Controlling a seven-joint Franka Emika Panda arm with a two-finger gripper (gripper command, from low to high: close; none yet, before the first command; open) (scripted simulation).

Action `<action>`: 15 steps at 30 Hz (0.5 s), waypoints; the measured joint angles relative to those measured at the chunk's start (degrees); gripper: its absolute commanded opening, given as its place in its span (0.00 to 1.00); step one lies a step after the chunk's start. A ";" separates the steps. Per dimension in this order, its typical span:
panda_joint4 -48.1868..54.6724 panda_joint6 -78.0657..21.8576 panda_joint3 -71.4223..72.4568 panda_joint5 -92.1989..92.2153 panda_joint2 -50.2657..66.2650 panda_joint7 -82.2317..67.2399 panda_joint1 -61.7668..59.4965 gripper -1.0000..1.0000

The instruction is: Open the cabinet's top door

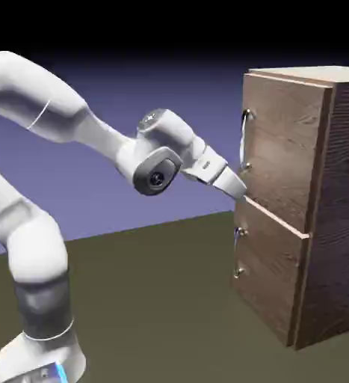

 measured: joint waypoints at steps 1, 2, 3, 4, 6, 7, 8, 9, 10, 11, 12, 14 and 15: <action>0.17 -0.47 1.15 2.49 -0.95 -1.23 -1.09 1.00; 0.35 -0.93 2.30 4.98 -1.89 -2.46 -2.19 1.00; 0.52 -1.40 3.45 7.48 -2.84 -3.69 -3.28 1.00; 0.70 -1.86 4.60 9.97 -3.79 -4.92 -4.38 1.00; 1.04 -2.79 6.90 14.95 -5.68 -7.37 -6.57 1.00; 1.22 -3.26 8.05 17.45 -6.63 -8.60 -7.66 1.00; 1.39 -3.72 9.20 19.94 -7.58 -9.83 -8.76 1.00; 1.56 -4.19 10.35 22.43 -8.53 -11.06 -9.85 1.00; 1.74 -4.65 11.50 24.92 -9.47 -12.29 -10.94 1.00; 1.91 -5.12 12.65 27.41 -10.42 -13.52 -12.04 1.00; 2.09 -5.59 13.80 29.91 -11.37 -14.75 -13.13 1.00; 2.43 -6.52 16.09 34.89 -13.26 -17.21 -15.32 1.00; 2.61 -6.98 17.24 37.38 -14.21 -18.44 -16.42 1.00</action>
